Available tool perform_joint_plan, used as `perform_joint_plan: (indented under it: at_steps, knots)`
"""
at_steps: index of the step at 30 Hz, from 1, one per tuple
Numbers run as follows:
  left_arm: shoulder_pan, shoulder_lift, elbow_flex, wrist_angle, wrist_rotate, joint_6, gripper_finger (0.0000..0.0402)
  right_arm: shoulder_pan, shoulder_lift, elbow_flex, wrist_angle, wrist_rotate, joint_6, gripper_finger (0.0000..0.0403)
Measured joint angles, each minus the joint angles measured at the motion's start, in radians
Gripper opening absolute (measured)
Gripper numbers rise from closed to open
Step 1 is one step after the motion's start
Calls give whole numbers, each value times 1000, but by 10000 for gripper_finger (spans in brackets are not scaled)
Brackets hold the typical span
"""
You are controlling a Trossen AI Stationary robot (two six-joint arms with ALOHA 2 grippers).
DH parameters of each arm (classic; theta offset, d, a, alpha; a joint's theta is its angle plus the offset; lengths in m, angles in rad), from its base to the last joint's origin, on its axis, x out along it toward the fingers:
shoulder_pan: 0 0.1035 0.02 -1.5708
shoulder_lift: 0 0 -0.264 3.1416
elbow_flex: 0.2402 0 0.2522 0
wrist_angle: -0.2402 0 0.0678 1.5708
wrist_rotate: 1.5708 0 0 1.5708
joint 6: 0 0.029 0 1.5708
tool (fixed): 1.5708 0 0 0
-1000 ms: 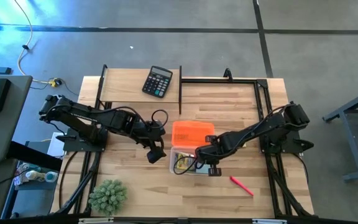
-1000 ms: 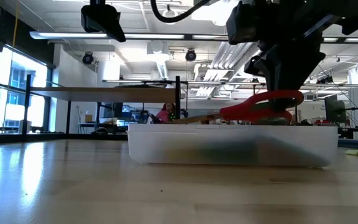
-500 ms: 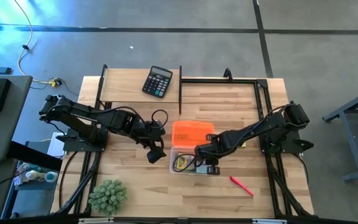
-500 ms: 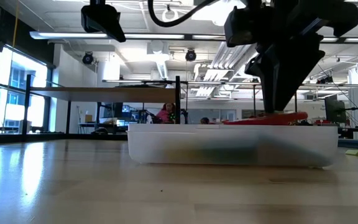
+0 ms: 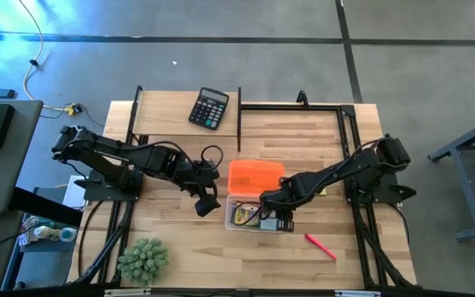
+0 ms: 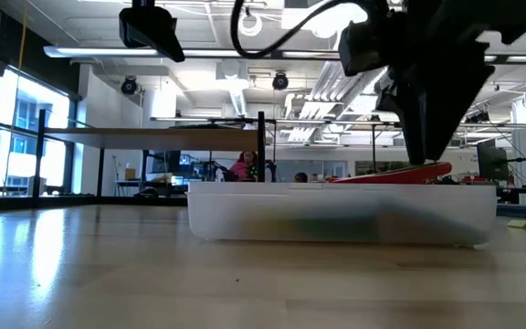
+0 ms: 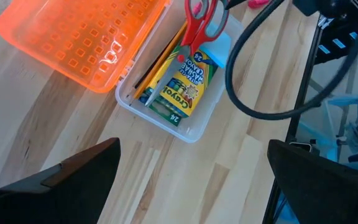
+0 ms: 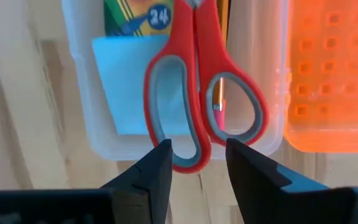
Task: Pack school essentials
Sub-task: Put the red scissors into the supply box
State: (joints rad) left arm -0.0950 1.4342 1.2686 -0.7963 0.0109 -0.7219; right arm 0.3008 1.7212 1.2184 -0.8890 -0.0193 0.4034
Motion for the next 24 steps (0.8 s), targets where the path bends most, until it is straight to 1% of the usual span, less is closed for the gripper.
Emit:
perform_joint_plan:
  at_steps: [5,9,13,17,21,24]
  knots:
    - [0,0,0,0,0,0,395,0,-1,54,-51,0,3,142]
    - [0,0,0,0,0,11,395,1,-1,57,-119,4,20,142]
    - [0,0,0,0,0,18,395,10,-1,57,-173,37,46,142]
    - [0,0,0,0,0,18,395,10,-1,36,-152,61,71,142]
    - [0,0,0,0,0,18,395,9,-1,0,-114,67,96,142]
    - [0,0,0,0,0,20,395,9,-1,-12,-119,66,123,142]
